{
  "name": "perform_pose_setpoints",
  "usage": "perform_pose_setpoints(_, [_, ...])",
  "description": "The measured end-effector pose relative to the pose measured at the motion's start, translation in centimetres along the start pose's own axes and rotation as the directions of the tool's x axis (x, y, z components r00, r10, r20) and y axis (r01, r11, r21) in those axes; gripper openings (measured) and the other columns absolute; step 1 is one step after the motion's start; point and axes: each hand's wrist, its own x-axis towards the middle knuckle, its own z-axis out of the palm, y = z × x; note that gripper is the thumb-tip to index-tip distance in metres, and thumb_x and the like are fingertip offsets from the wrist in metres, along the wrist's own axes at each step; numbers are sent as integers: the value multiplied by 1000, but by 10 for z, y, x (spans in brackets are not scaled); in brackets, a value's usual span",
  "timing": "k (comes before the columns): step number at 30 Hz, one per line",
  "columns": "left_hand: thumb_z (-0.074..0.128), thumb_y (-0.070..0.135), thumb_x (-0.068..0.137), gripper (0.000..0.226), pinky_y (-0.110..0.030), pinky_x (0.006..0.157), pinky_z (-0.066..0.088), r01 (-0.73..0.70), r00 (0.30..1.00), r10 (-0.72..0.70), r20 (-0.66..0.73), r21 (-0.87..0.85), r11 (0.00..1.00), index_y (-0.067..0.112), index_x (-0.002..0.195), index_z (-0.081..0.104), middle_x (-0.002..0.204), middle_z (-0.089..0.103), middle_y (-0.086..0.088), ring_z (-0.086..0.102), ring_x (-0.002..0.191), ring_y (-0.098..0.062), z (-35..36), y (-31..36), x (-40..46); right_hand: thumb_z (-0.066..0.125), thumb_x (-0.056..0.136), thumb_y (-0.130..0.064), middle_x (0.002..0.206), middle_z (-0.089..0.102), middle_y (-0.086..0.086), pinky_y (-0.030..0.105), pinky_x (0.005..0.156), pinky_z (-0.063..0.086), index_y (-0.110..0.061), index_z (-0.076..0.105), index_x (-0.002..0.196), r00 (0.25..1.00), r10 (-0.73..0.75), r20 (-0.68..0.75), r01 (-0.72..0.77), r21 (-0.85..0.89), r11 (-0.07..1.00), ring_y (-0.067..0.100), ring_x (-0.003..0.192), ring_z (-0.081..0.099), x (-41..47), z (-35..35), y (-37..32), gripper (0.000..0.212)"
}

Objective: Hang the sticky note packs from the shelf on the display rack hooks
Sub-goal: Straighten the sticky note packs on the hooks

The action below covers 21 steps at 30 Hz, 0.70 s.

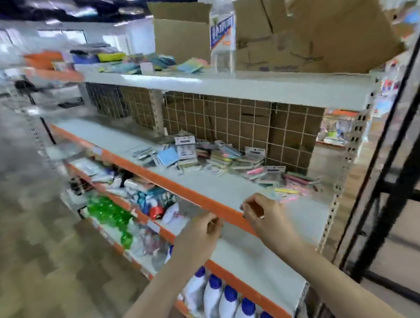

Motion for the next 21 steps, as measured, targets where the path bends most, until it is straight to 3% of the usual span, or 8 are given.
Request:
perform_pose_setpoints(2, [46, 19, 98, 17, -43, 77, 52, 39, 999, -39, 1, 8, 999, 16, 85, 58, 86, 69, -4, 66, 80, -21, -5, -17, 10, 55, 93, -17, 78, 67, 4, 36, 68, 49, -10, 63, 86, 999, 30, 31, -29, -5, 1000, 22, 73, 62, 19, 19, 6, 12])
perform_pose_setpoints(7, [44, 20, 96, 18, -39, 75, 55, 154, 988, -154, -10, 44, 987, 25, 83, 56, 80, 66, 3, 64, 74, -18, -19, -64, 54, 54, 92, -22, 76, 63, -10, 12, 60, 39, -18, 63, 85, 988, 73, 139, -75, 4, 997, 4, 71, 56, 79, 75, 13, 13])
perform_pose_setpoints(10, [43, 18, 96, 20, -42, 75, 55, 201, 979, -199, -31, 94, 975, 16, 89, 62, 82, 69, -4, 66, 78, -22, -33, -92, 92, 52, 92, -23, 79, 63, -11, 21, 67, 44, -17, 64, 87, 975, 80, 208, -86, 18, 996, 7, 77, 59, 122, 107, 14, 15])
perform_pose_setpoints(14, [44, 22, 97, 19, -40, 75, 56, 272, 962, -269, -41, 164, 948, 19, 91, 62, 81, 68, -2, 66, 79, -21, -57, -130, 137, 52, 93, -21, 82, 67, -6, 30, 75, 48, -14, 65, 87, 970, 88, 225, -104, 64, 993, 12, 80, 61, 181, 149, 13, 16])
perform_pose_setpoints(18, [45, 25, 98, 22, -40, 80, 54, 326, 945, -313, -96, 190, 926, 16, 107, 63, 97, 69, -3, 66, 88, -22, -84, -167, 170, 52, 92, -21, 78, 64, -9, 30, 70, 46, -17, 62, 81, 962, 53, 269, -74, 68, 995, 12, 78, 60, 234, 191, 14, 15])
perform_pose_setpoints(21, [48, 27, 98, 21, -40, 74, 53, 330, 940, -308, -145, 168, 929, 11, 100, 63, 95, 69, -8, 65, 83, -24, -98, -185, 191, 52, 93, -22, 73, 59, -12, 18, 59, 39, -21, 58, 78, 959, 31, 281, -45, 44, 998, 7, 71, 55, 264, 217, 16, 16])
